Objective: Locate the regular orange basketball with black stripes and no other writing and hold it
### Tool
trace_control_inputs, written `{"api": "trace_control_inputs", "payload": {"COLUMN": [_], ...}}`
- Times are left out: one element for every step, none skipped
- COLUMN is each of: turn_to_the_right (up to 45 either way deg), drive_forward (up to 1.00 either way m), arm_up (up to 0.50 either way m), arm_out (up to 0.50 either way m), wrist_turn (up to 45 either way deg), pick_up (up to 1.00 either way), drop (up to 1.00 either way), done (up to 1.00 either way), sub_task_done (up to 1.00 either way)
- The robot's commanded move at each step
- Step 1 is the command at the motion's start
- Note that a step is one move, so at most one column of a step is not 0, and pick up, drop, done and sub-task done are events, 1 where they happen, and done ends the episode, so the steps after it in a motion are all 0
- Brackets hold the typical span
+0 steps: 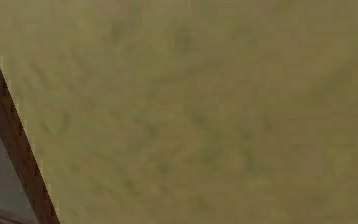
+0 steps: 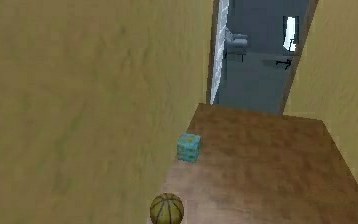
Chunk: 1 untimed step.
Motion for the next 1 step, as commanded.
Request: {"api": "trace_control_inputs", "payload": {"turn_to_the_right": [0.0], "drive_forward": [0.0], "arm_up": [0.0], "arm_out": [0.46], "wrist_turn": [0.0], "pick_up": [0.0], "drop": [0.0], "done": [0.0], "sub_task_done": [0.0]}}
